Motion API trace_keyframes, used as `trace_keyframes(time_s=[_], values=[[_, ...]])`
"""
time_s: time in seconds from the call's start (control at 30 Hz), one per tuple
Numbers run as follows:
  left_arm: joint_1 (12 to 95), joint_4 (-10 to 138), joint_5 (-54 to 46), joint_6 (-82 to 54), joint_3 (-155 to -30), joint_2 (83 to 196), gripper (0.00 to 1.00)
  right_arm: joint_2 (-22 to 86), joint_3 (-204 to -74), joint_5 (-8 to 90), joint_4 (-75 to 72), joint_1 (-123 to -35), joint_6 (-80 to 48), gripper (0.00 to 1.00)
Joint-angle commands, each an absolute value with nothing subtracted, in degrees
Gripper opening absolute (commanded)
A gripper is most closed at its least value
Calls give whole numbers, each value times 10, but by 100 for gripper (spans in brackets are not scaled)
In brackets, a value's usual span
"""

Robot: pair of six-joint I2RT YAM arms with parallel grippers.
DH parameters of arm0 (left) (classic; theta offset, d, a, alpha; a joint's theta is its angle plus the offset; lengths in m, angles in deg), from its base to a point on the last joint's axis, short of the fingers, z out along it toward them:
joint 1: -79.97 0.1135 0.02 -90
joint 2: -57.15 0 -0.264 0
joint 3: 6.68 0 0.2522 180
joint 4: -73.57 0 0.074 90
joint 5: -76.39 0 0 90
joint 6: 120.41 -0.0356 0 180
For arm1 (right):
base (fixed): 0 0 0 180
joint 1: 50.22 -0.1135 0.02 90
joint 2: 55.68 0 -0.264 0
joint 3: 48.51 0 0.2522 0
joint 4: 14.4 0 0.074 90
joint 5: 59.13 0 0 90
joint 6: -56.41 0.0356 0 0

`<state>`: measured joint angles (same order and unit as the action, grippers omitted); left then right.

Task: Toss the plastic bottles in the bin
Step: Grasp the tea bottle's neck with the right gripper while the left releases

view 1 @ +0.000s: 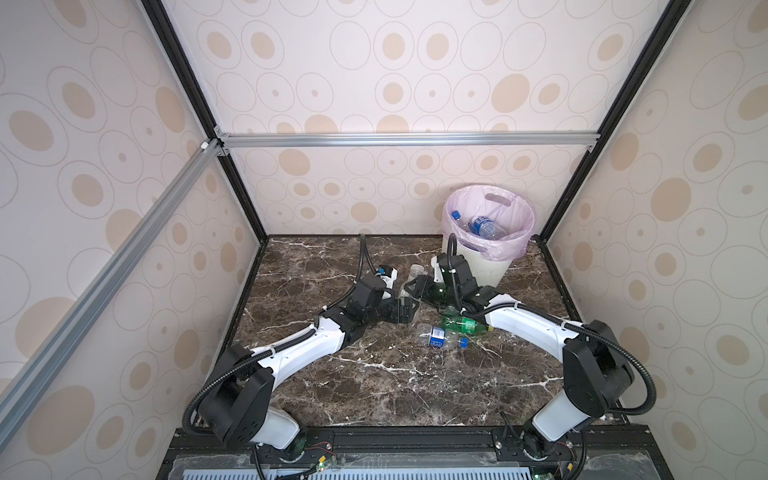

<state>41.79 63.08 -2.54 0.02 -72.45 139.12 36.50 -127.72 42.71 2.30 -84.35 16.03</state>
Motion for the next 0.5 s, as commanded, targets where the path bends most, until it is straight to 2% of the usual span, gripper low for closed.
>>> trace_keyframes(time_s=[0.0,0.27,0.47], values=[[413,609,-25,-6,-735,1362,99,334,-1319,395,72,-847,114,43],[402,601,-20,-41,-758,1310,99,301,-1426,326,180,-838,18,42],[374,597,-25,-80,-828,1312,99,269,-1517,281,250,-809,-41,42]])
